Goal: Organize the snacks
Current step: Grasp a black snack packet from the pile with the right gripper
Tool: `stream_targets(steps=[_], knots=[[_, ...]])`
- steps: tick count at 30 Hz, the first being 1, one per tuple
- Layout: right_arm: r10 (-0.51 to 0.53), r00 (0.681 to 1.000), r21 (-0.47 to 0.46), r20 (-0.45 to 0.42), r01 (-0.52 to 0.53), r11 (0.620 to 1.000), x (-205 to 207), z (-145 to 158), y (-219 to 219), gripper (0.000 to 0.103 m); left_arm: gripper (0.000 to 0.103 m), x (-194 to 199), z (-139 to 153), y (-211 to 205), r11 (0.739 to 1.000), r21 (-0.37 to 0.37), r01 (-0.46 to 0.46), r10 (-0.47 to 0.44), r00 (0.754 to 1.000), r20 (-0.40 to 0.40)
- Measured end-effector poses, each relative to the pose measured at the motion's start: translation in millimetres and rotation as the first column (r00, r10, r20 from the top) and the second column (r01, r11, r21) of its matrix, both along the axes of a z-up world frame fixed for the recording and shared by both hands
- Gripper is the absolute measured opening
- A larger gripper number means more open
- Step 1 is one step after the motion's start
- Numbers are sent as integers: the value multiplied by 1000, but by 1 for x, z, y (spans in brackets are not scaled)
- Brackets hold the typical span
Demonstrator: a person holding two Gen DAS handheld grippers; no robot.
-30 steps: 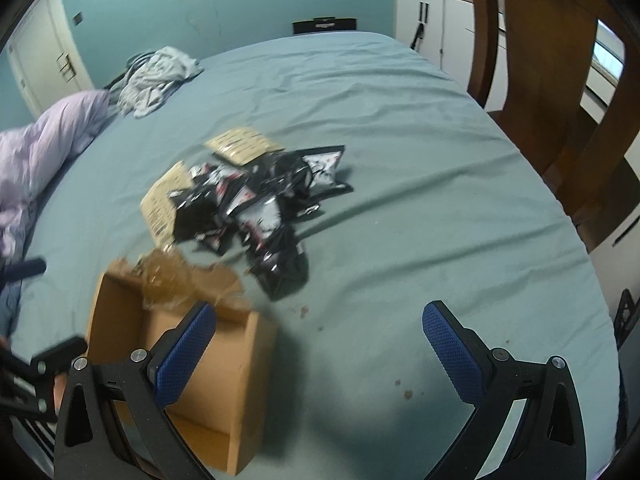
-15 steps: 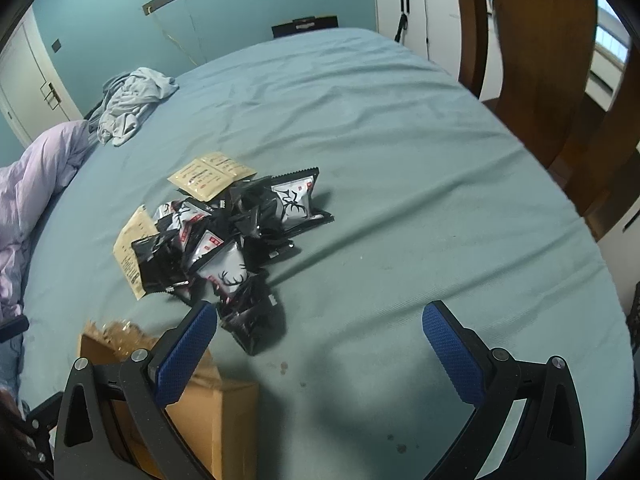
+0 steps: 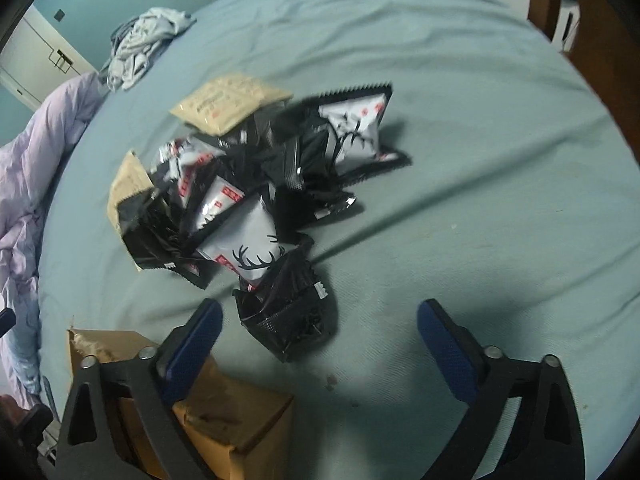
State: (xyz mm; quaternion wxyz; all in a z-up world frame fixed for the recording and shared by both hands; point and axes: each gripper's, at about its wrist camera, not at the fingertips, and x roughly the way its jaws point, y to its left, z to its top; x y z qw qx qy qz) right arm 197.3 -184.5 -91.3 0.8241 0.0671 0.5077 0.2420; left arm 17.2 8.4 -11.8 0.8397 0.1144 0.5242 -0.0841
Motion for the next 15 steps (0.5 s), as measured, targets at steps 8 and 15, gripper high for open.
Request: stream_targets(steps=[8,15], knots=[[35,995,95,-90,-26,995,13,-8,-5,47,103,6,-4,2,1000,18,-19,19,1000,-2],[-46,997,205,-56,57,977,4,10,-42,41,103,11,-2,8,997,51,-54,52,998,29]])
